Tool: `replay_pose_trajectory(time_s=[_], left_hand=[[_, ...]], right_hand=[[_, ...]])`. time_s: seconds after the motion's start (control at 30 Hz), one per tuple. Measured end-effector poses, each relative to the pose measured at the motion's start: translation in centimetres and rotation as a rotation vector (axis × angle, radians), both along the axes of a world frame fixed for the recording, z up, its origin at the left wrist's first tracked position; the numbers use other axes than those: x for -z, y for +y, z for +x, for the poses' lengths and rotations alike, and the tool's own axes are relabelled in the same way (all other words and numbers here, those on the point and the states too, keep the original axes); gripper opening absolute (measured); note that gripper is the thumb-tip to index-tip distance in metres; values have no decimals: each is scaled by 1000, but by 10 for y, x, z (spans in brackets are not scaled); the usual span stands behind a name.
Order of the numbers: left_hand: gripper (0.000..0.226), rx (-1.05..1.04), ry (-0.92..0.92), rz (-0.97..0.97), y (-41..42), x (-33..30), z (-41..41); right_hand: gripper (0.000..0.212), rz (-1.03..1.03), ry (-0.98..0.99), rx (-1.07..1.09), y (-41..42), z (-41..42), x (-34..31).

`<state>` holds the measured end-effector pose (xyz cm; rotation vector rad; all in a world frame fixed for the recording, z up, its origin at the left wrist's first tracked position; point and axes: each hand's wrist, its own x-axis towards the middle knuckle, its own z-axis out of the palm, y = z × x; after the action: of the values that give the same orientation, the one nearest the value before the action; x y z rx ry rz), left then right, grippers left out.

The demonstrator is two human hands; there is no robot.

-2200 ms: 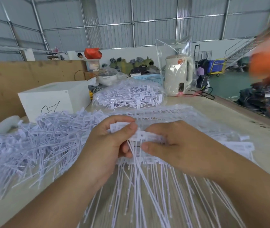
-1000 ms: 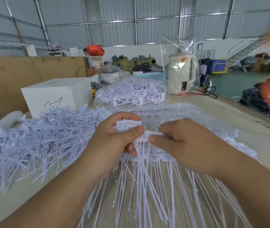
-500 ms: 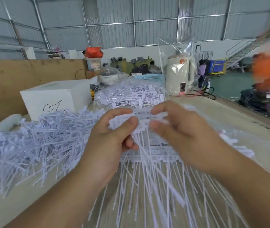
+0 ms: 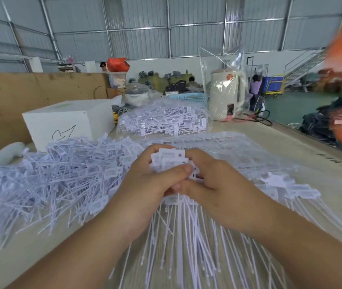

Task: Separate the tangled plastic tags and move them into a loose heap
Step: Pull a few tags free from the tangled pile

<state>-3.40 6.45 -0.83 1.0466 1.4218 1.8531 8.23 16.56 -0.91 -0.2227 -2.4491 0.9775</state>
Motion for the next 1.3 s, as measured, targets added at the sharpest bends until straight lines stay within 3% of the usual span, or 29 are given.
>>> replay_pose_trajectory(time_s=[0.17,0.3,0.47,0.57,0.9,1.07,1.13,1.3], left_hand=[[39,167,-181,-57,-1,2,2],[30,177,-126,-114,-1,0,-1],[23,180,-128,-130,-2,-3,1],[14,203,-156,-140,-3,-5,2],[33,58,-318,-93,0,-6,-7],[47,-12,-103,-80,-3,-6,-7],[47,-45,-85,-61,-2,-6,-5],[15,-43,-258,-2,-1,-13,-2]], right_hand=[[34,146,31,135,-6,-3,6],[61,406,47,264,-12,-4,5],[64,499,51,339,-14,-1,2],[67,460,47,354,-17,0,0],[52,181,-45,205,4,12,-16],[40,181,-113,100,12,14,-20],[35,154,-50,106,11,13,-20],[24,87,278,236,-6,6,-14]])
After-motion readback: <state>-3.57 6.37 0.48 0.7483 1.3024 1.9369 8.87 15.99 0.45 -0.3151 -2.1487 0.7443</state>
